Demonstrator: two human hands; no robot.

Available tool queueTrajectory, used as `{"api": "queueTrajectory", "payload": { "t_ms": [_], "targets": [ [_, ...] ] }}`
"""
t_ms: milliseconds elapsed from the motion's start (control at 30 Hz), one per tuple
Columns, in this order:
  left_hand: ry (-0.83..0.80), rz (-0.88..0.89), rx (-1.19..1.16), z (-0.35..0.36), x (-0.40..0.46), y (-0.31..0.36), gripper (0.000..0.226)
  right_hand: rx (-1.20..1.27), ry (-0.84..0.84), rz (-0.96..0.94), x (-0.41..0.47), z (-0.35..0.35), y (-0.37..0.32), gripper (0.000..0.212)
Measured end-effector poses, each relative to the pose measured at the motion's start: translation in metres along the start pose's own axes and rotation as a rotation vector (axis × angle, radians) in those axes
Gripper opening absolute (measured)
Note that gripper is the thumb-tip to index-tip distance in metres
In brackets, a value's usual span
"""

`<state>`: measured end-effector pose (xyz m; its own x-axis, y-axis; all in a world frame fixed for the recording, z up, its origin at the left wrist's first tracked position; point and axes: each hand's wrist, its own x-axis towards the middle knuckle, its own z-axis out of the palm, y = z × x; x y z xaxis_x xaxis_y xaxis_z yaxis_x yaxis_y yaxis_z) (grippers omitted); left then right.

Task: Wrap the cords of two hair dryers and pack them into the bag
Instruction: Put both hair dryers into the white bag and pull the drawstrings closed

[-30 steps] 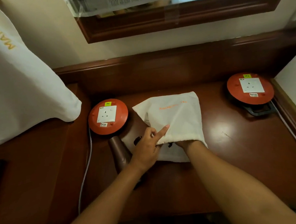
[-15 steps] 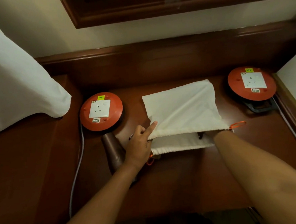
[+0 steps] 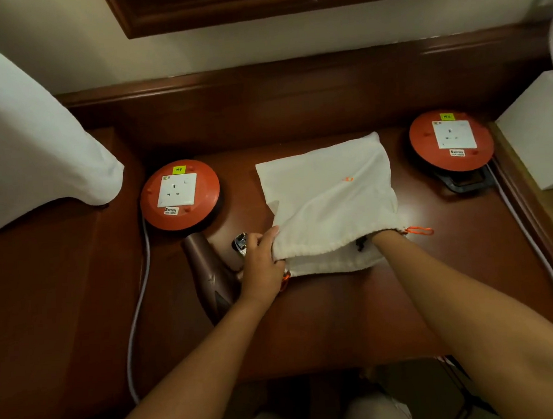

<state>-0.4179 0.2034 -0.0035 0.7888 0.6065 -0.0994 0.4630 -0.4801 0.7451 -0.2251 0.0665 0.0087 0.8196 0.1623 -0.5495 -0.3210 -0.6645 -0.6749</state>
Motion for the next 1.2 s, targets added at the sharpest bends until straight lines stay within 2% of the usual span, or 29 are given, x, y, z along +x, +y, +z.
{"api": "queueTrajectory", "payload": {
  "t_ms": [33,67,133,167,333,400,567,667,767,833,900,1000,1100,1200],
  "targets": [
    [0.007,-0.031,-0.021,0.001,-0.002,0.001,0.063,-0.042,-0.024,0.032,-0.005,-0.001,0.006,0.02],
    [0.013,-0.051,-0.043,0.003,-0.003,0.002,0.061,-0.109,-0.041,0.076,-0.013,-0.001,0.013,0.02],
    [0.005,-0.064,-0.079,0.004,-0.008,0.005,0.059,-0.213,0.013,0.081,-0.028,0.0,0.025,0.034],
    [-0.009,-0.059,-0.087,0.004,-0.012,0.007,0.057,-0.235,0.068,0.007,-0.036,0.003,0.031,0.037],
    [-0.036,-0.057,-0.078,-0.002,-0.037,-0.008,0.061,-0.143,0.019,-0.081,-0.1,0.029,0.054,0.021],
    [0.022,-0.136,-0.08,-0.011,-0.043,-0.017,0.06,-0.142,-0.031,-0.147,-0.127,0.044,0.056,0.017],
    [0.314,-0.271,-0.052,-0.036,-0.055,-0.03,0.051,-0.103,-0.246,-0.206,-0.164,0.093,0.036,0.013],
    [0.399,-0.518,-0.117,-0.047,-0.055,-0.043,0.059,-0.047,-0.243,-0.233,-0.17,0.113,0.01,0.02],
    [0.316,-0.831,-0.394,-0.058,-0.049,-0.062,0.08,0.03,-0.274,-0.092,-0.162,0.133,-0.014,0.029],
    [0.238,-0.926,-0.556,-0.061,-0.047,-0.071,0.091,0.088,-0.287,0.087,-0.155,0.146,-0.016,0.035],
    [0.193,-0.938,-0.625,-0.062,-0.045,-0.077,0.098,0.273,-0.257,0.279,-0.15,0.158,-0.014,0.045],
    [0.129,-0.903,-0.664,-0.059,-0.04,-0.082,0.091,0.454,-0.218,0.379,-0.139,0.177,-0.01,0.07],
    [0.112,-0.858,-0.656,-0.056,-0.04,-0.085,0.069,0.62,-0.125,0.457,-0.136,0.188,-0.016,0.073],
    [0.135,-0.828,-0.653,-0.056,-0.044,-0.092,0.059,0.728,-0.038,0.542,-0.139,0.187,-0.023,0.071]
  ]
}}
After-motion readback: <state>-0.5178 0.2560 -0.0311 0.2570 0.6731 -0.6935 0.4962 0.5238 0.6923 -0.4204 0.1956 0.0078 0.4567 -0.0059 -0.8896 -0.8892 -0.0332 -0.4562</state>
